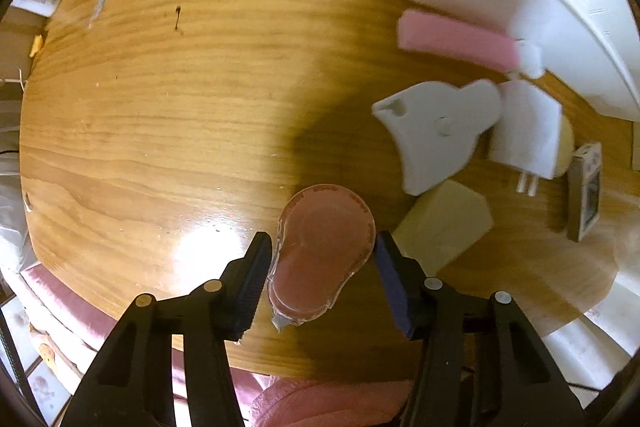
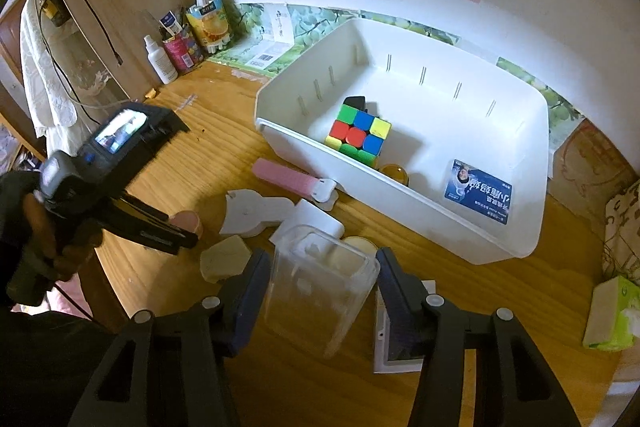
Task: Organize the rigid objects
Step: 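Lift and carry the sponge and clear box over the white bin, then open left tool dropping the sponge while right tool releases the box into the bin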
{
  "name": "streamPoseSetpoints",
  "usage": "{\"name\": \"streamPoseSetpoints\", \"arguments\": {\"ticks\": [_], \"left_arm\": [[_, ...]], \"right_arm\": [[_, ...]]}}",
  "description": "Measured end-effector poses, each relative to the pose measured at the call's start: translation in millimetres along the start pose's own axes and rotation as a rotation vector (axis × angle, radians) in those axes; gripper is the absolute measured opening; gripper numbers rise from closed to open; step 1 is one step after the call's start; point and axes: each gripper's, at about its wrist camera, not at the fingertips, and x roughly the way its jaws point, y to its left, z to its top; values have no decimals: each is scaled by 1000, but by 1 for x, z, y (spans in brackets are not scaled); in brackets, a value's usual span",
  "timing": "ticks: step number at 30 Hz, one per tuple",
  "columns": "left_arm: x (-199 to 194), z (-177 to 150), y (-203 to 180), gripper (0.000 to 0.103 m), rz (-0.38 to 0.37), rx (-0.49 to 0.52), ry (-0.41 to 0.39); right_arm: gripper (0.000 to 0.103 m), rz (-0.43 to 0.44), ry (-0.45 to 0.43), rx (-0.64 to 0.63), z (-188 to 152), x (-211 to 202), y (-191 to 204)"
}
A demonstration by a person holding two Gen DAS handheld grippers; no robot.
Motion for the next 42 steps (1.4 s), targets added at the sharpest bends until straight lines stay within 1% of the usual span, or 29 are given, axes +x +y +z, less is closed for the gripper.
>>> {"name": "streamPoseSetpoints", "arguments": {"ticks": [2,4,9,14,17,21,24,26,28,30,33,35,36,37,42], "left_arm": [[-11,0,-5,57,-6,4,-20],[-27,-3,0,57,-10,11,-48],[-63,0,-17,57,8,43,-139],[-95,12,-38,57,11,71,-232],[-112,29,-43,57,9,87,-278],[-118,42,-53,57,32,87,-308],[-124,54,-58,57,26,63,-334],[-126,56,-60,57,35,43,-355],[-128,61,-64,57,47,29,-386],[-131,63,-67,57,32,17,-417],[-137,67,-70,56,2,3,-503],[-140,69,-72,56,-10,-3,-547],[-141,71,-73,54,-18,-6,-569],[-143,72,-74,48,-28,-10,-595],[-147,77,-80,48,-65,-18,-710]], "right_arm": [[54,10,1,-1,0,1,-5],[54,21,-2,-4,1,1,-9],[53,44,-22,-27,9,-3,-20],[53,59,-54,-47,21,-8,-34],[53,54,-69,-46,28,-8,-43],[53,61,-86,-32,35,-7,-57],[53,70,-111,-19,39,-8,-67],[53,70,-129,2,41,-8,-76],[53,42,-145,15,43,-6,-83],[53,20,-164,24,46,-4,-90],[53,15,-198,48,48,-1,-100],[53,-3,-229,58,48,1,-105],[53,-9,-244,60,48,1,-107],[53,-11,-259,63,48,2,-108],[53,-17,-346,69,46,0,-114]]}}
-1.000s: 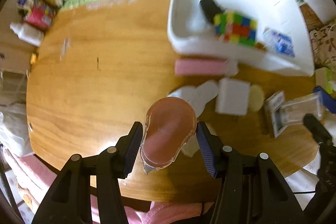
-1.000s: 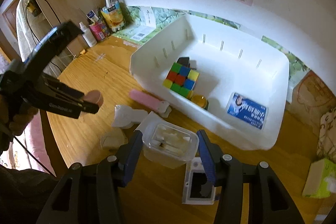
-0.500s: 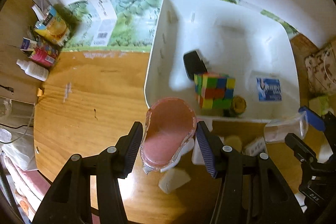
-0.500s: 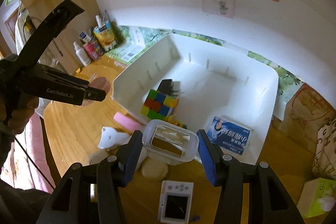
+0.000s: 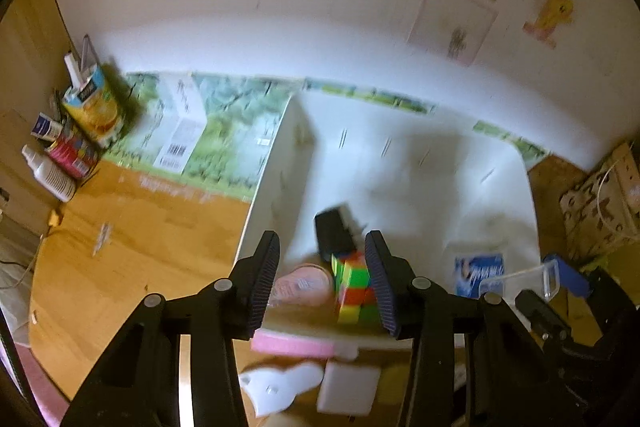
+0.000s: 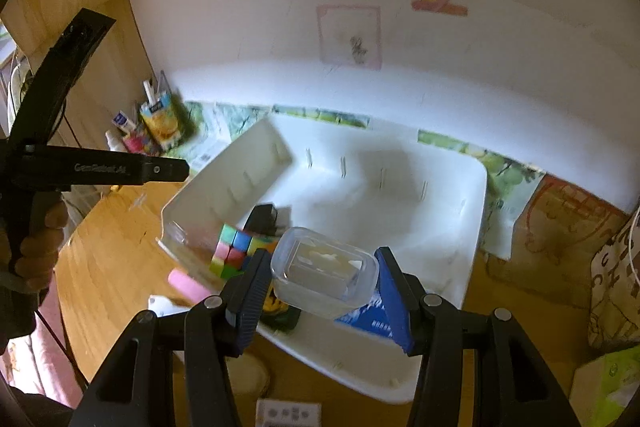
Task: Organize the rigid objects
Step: 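Open left tool dropping the sponge while right tool releases the box into the bin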
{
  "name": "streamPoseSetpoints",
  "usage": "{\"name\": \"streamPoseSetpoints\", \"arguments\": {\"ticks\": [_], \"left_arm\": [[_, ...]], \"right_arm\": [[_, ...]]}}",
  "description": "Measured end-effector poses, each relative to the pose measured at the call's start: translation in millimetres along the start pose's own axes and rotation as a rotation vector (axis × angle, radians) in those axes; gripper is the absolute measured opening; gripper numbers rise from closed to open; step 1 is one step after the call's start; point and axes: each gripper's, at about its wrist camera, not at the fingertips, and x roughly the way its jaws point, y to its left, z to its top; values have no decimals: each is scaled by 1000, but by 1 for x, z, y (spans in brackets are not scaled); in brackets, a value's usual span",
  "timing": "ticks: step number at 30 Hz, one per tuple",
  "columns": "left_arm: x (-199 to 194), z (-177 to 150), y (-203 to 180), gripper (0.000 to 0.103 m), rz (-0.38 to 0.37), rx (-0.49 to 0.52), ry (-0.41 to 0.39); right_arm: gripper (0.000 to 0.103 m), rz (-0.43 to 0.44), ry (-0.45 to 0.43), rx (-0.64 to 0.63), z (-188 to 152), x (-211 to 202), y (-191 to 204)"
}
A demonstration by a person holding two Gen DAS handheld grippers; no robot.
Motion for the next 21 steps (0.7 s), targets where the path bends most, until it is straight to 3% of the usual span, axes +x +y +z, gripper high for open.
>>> {"name": "streamPoseSetpoints", "arguments": {"ticks": [5,10,14,21], "left_arm": [[-4,3,-3,49,-34,-24,-106],[-8,4,-3,50,-45,-43,-141],[-18,-1,-5,68,-42,-20,-182],[-54,-12,1,75,-50,-21,-297]], "right_arm": [[53,-1,-48,26,0,-2,-6],[55,-26,-60,30,-4,-8,-7],[66,-44,-92,28,-4,-18,-5],[75,-68,-137,-5,-4,-42,10]]}}
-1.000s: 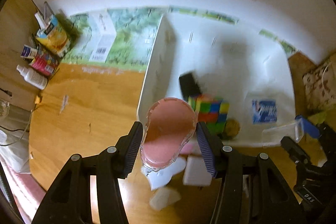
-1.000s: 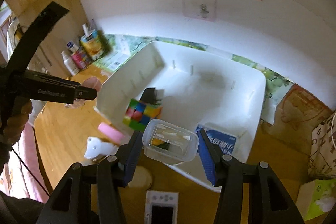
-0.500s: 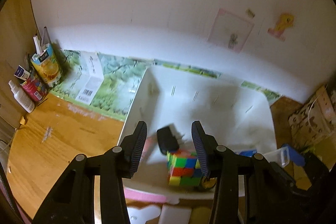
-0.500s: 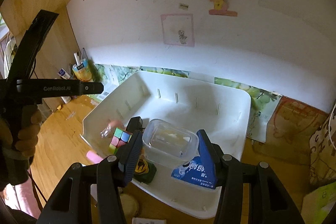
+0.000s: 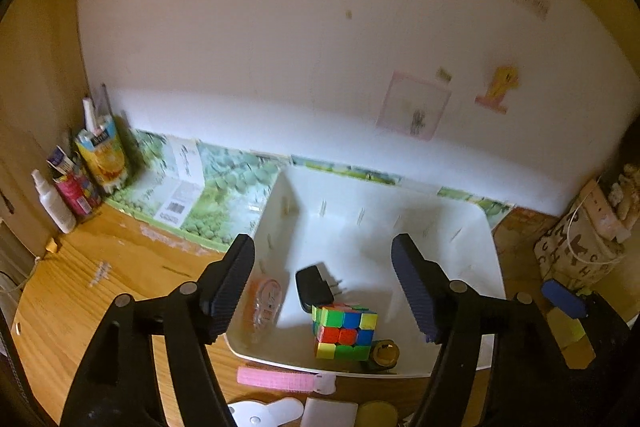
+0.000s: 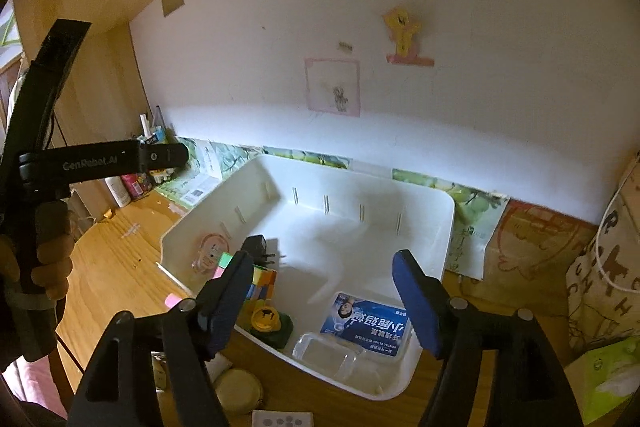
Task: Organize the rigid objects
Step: 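Open left tool dropping the sponge while right tool releases the box into the bin, then withdraw both tools from the bin back over the desk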
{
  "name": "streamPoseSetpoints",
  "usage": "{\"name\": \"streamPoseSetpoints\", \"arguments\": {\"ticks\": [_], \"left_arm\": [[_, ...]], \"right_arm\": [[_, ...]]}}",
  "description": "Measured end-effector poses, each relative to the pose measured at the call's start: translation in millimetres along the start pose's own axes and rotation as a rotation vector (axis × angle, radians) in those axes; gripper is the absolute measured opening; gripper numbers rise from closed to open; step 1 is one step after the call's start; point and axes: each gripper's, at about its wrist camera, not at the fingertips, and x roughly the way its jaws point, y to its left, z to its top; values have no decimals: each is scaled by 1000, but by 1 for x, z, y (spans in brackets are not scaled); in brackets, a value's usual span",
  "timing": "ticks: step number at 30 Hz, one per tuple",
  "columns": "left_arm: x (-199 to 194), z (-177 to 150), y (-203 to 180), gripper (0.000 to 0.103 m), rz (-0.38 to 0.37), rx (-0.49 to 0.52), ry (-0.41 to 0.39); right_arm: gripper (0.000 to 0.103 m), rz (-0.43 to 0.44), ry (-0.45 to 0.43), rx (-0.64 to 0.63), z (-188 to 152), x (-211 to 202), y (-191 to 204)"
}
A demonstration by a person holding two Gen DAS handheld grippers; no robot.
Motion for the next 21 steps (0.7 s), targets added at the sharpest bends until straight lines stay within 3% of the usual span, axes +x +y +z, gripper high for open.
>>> {"name": "streamPoseSetpoints", "arguments": {"ticks": [2,7,21], "left_arm": [[-10,0,2,75,11,8,-28],[-39,-7,9,75,39,44,-88],[-105,-49,60,75,14,-26,-83]], "right_arm": [[80,-16,-18,-12,1,-9,5],[81,-80,-27,-38,-1,-32,23],[81,-122,-82,-11,-28,-81,74]]}}
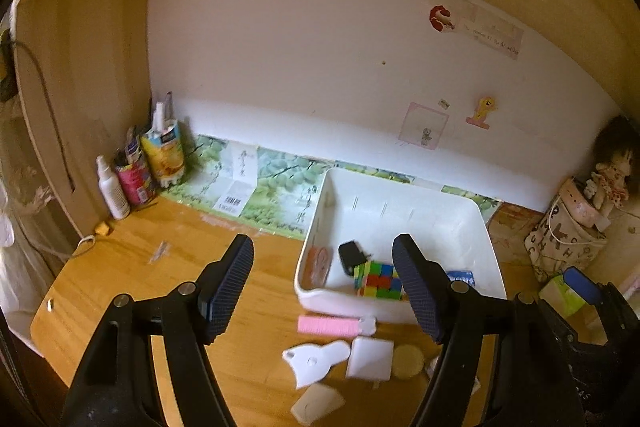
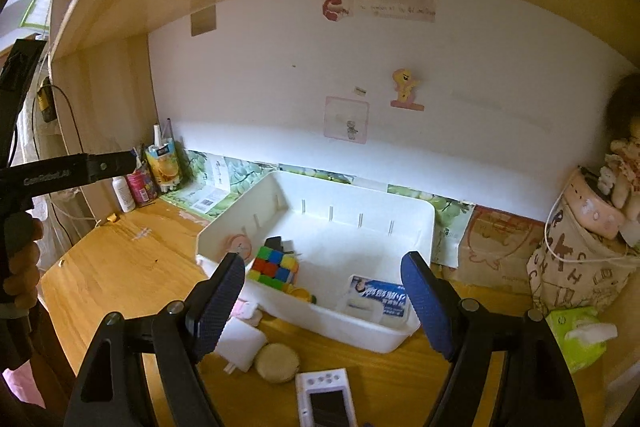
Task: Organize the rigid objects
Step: 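Withdraw both tools from the bin back over the desk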
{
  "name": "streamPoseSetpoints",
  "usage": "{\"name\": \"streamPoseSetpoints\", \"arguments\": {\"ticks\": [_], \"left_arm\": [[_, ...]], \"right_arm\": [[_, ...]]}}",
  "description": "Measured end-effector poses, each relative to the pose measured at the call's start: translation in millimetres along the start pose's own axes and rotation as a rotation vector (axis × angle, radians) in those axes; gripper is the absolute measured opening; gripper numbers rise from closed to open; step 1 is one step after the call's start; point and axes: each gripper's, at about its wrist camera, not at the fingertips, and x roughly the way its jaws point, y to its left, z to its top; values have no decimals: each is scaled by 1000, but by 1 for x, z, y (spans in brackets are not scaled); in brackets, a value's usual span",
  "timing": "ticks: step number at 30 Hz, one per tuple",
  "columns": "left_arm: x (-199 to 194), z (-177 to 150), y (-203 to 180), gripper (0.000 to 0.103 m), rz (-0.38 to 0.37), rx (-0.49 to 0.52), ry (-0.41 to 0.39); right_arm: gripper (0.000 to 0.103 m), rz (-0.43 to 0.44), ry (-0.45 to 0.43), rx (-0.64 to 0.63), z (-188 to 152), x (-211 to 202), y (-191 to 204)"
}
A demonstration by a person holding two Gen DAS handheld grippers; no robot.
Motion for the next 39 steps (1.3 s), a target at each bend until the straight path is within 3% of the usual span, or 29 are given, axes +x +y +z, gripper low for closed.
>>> {"name": "streamPoseSetpoints", "arguments": {"ticks": [3,14,26,39], "left_arm": [[-7,-8,12,75,30,-11,13],[-17,-39,49,75,-18,36,129],[8,-84,73,77,-104,58,403],[32,-127,73,80,-146,49,637]], "right_arm": [[81,-4,1,16,-6,-8,12],[81,-37,25,86,-38,-31,61],[81,-143,124,206,-90,-49,94],[81,-196,238,317,-127,-44,86]]}}
